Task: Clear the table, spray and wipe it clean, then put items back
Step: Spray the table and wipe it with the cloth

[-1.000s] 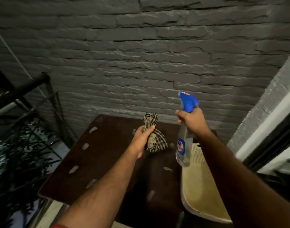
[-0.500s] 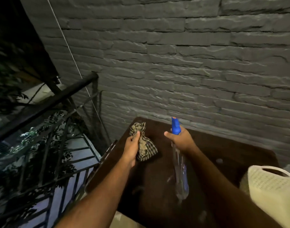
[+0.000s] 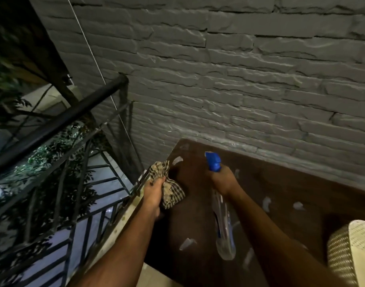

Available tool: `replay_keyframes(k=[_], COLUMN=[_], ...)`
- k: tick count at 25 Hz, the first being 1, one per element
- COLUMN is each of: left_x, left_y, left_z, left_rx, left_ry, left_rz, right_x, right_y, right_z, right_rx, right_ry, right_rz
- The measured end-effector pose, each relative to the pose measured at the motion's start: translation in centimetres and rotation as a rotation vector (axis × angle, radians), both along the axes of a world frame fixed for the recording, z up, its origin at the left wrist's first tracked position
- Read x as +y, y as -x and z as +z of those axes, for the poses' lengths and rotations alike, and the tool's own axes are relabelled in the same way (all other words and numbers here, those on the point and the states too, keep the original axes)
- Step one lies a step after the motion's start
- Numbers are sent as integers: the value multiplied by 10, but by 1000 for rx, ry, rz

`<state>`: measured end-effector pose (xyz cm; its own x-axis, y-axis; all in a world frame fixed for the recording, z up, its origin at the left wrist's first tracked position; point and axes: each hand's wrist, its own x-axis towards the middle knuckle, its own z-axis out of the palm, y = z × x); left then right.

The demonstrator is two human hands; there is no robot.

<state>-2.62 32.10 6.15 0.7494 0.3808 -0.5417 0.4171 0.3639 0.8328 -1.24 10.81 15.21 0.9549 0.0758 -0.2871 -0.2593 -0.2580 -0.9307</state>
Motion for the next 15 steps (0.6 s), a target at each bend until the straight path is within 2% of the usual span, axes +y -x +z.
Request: replay_keyframes(k=[7, 15], left_x=[11, 34], left_y=[-14, -76], left_z=[-8, -19], left_rx=[30, 27], left_ry=[-56, -59], left_rz=[26, -61], right_x=[20, 34], right_y=[-27, -67], right_z=[-9, -14], right_rx=[78, 144], right_ry=[74, 138], right_rz=[110, 28])
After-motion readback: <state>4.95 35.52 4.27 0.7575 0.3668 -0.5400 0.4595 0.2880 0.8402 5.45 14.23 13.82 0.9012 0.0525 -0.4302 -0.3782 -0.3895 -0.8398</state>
